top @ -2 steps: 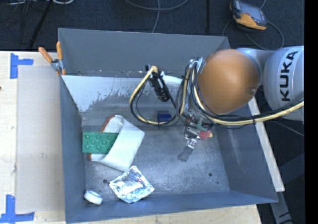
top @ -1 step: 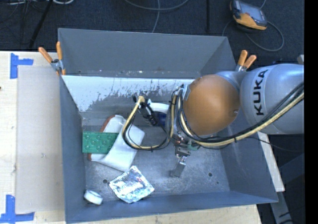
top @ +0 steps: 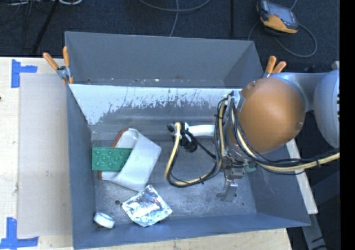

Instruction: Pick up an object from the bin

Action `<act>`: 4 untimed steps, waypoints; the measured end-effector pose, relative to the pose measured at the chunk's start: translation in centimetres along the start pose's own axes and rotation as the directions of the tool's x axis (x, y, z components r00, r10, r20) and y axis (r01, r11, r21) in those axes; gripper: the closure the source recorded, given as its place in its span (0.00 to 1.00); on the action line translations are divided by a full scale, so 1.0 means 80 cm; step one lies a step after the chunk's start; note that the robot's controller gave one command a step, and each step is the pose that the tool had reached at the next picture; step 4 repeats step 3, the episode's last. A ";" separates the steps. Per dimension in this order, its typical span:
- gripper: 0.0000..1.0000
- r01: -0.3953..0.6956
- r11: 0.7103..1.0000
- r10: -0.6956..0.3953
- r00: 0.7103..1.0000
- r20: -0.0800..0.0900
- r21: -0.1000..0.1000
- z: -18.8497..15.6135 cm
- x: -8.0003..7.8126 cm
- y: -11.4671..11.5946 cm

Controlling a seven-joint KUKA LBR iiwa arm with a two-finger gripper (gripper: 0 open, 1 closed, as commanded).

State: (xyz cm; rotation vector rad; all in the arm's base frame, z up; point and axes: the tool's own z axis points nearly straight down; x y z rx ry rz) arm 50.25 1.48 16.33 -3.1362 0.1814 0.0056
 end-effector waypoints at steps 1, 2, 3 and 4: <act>0.00 0.063 0.998 -0.063 0.998 0.004 0.002 0.096 0.071 0.012; 0.00 -0.133 0.991 0.133 0.991 -0.003 0.002 0.047 0.122 0.039; 0.00 0.051 0.999 -0.051 0.999 0.003 0.000 0.120 0.157 0.089; 0.00 0.051 0.999 -0.051 0.999 0.003 0.000 0.120 0.157 0.089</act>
Offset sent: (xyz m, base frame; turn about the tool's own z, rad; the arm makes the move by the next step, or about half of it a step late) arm 0.0556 -0.0161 -0.0714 -0.0708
